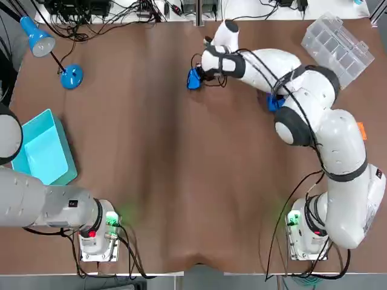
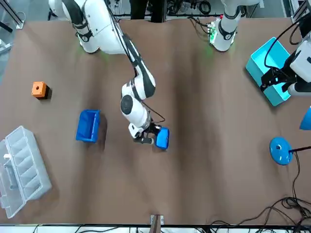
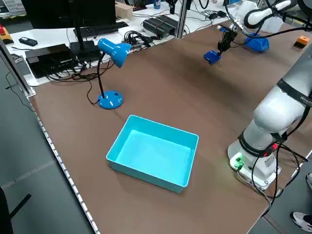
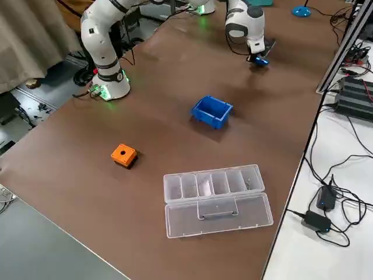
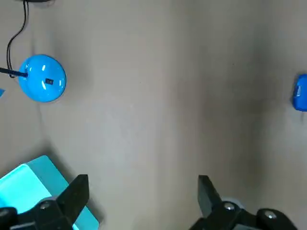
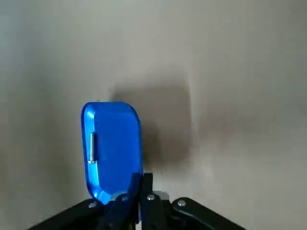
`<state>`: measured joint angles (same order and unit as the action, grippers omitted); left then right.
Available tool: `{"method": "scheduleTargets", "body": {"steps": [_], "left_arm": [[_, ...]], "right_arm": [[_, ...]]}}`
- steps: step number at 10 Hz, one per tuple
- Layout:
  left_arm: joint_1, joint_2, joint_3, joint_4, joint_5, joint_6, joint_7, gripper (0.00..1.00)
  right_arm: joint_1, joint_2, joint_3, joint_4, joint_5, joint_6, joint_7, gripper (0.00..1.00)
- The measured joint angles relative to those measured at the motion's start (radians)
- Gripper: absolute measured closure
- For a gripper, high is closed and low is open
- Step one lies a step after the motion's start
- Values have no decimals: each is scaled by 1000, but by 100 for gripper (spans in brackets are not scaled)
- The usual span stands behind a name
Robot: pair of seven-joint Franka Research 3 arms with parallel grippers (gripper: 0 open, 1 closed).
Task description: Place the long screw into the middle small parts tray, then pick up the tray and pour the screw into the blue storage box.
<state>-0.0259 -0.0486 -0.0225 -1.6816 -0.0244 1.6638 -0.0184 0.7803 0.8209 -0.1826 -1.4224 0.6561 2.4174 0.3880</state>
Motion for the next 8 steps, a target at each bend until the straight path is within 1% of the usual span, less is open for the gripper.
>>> {"method": "scheduleTargets", "body": {"steps": [3,6,7,8], "left_arm": [[0,0,0,0,0,0,0,0],[0,1,1,1,0,0,0,0],[0,1,1,1,0,0,0,0],[0,1,0,1,0,0,0,0]], "right_arm": [[-123,-107,-5,-5,0,-192,-95,96],[-298,-215,-18,-62,-2,-394,-336,96],[-354,-236,-25,-78,-19,-452,-423,96],[-399,-250,-37,-87,-57,-502,-488,96]]}}
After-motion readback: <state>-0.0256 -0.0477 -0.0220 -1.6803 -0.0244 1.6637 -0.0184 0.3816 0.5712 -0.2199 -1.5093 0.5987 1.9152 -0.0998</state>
